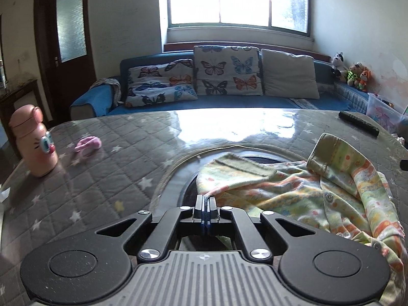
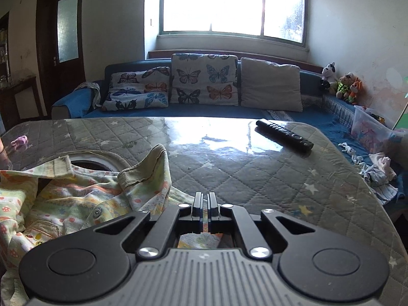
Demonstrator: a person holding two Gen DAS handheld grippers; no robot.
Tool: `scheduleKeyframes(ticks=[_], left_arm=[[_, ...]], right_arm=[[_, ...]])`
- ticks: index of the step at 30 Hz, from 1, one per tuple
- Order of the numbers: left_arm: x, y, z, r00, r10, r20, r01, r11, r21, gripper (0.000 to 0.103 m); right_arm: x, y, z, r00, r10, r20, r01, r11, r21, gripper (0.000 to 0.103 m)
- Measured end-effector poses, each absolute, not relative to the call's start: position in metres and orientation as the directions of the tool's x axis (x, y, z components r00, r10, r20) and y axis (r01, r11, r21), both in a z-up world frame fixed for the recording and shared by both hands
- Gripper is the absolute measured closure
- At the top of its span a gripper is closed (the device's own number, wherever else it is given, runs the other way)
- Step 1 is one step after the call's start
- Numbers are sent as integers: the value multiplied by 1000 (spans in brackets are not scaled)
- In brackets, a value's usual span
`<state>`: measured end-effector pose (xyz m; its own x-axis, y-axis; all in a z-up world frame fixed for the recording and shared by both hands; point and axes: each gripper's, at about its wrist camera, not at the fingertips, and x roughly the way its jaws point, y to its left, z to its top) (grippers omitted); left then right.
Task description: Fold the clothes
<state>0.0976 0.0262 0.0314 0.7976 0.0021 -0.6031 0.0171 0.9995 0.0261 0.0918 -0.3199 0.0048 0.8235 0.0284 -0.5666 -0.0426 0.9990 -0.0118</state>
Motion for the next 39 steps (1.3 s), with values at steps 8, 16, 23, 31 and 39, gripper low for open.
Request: scheduleKeyframes(ticks=[8, 16, 23, 31, 39], left_arm=[[65, 51, 37, 810, 33, -585, -36, 999, 5, 101], [35, 72, 27, 790, 60, -610, -81, 997, -7, 101], [13, 86, 11, 754, 86, -651, -121, 993, -9, 101], [11, 89, 1, 728, 95, -679, -123, 992, 7, 100], [10, 92, -9, 702, 103, -705, -122, 992, 24, 88]], right_arm=[[53, -353, 12, 846, -46, -531, 60, 998, 9, 101], [-6, -410, -3, 812, -172, -558, 249, 966, 64, 101], [-19, -415, -15, 783, -160, -601, 242, 968, 59, 98], [39, -360, -3, 808, 30, -588, 44, 993, 110, 82], [127, -300, -4, 768, 147, -623, -115, 989, 92, 69]])
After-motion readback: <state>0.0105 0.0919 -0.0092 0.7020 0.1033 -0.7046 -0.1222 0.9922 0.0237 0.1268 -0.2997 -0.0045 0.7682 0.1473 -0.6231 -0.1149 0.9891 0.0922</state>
